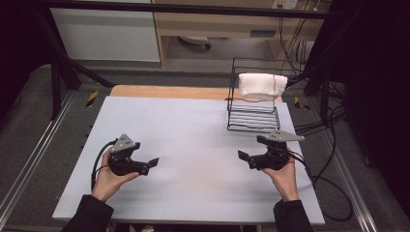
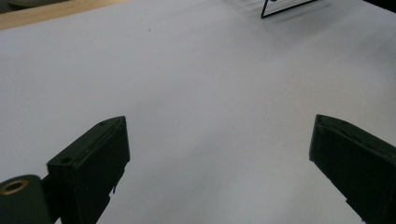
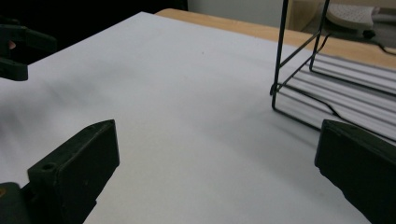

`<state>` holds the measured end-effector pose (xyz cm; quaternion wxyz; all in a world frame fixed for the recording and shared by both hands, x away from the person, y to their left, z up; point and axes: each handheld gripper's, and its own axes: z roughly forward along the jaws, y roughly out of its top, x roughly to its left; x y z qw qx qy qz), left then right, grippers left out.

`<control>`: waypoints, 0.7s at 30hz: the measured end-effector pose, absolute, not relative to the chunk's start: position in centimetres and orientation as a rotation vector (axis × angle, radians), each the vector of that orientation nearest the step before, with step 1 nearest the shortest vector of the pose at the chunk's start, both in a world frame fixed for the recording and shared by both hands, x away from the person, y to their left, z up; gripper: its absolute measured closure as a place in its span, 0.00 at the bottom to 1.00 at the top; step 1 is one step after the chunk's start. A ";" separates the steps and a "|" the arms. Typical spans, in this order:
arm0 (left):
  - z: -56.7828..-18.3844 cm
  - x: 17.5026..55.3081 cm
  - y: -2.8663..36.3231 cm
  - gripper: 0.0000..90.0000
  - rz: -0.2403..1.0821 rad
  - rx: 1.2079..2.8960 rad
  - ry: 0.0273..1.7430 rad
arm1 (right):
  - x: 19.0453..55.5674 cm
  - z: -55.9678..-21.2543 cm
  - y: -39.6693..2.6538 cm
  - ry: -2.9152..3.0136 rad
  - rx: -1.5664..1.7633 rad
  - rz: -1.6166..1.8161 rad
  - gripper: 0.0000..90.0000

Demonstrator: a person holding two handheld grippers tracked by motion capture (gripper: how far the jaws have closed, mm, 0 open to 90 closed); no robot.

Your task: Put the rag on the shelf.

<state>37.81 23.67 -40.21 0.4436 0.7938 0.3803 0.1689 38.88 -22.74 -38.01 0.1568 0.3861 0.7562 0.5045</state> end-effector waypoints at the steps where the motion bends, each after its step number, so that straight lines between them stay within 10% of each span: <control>1: -40.4 37.6 24.0 0.06 0.422 1.975 0.946 | 38.7 -38.4 -22.9 2.171 1.110 1.443 0.01; 21: -43.5 35.5 27.4 0.06 0.399 1.965 0.976 | 36.2 -43.9 -25.3 2.268 1.170 1.377 0.01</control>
